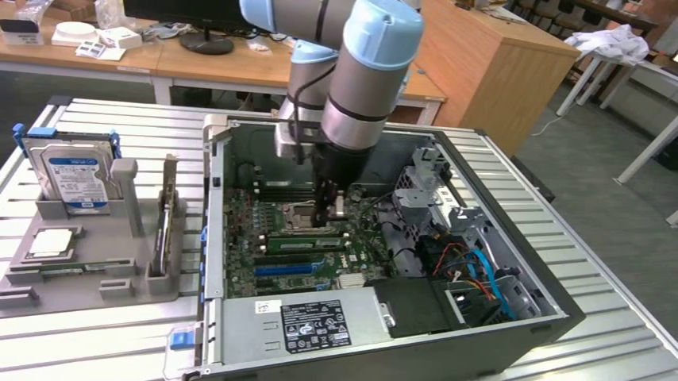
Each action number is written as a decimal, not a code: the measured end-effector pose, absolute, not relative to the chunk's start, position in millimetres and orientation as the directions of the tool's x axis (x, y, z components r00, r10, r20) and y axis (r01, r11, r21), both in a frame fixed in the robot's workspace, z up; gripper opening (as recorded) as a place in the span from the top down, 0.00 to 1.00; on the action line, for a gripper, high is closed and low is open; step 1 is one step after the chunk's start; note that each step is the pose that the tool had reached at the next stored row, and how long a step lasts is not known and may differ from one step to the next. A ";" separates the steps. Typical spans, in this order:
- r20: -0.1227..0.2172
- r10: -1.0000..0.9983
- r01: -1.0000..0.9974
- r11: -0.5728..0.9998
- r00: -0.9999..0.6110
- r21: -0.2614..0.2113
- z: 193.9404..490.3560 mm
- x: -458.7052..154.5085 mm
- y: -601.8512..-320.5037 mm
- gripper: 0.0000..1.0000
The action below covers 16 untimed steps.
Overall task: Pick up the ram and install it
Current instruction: 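Press down the ram until it locks into place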
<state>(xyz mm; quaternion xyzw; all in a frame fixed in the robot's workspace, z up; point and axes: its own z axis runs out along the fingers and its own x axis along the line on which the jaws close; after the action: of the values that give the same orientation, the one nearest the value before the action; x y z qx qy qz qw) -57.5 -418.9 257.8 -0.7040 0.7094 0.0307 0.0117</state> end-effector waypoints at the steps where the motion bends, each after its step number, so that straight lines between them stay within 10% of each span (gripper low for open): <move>1: -0.060 -0.998 -1.000 0.007 -0.008 0.027 257.8 -60.8 -418.9 0.89; 16: -0.060 -0.998 -1.000 0.007 -0.009 0.027 257.8 -88.3 -418.8 0.89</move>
<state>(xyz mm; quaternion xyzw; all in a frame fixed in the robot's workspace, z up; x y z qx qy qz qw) -88.3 -418.8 257.8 -0.7040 0.7094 0.0307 0.0117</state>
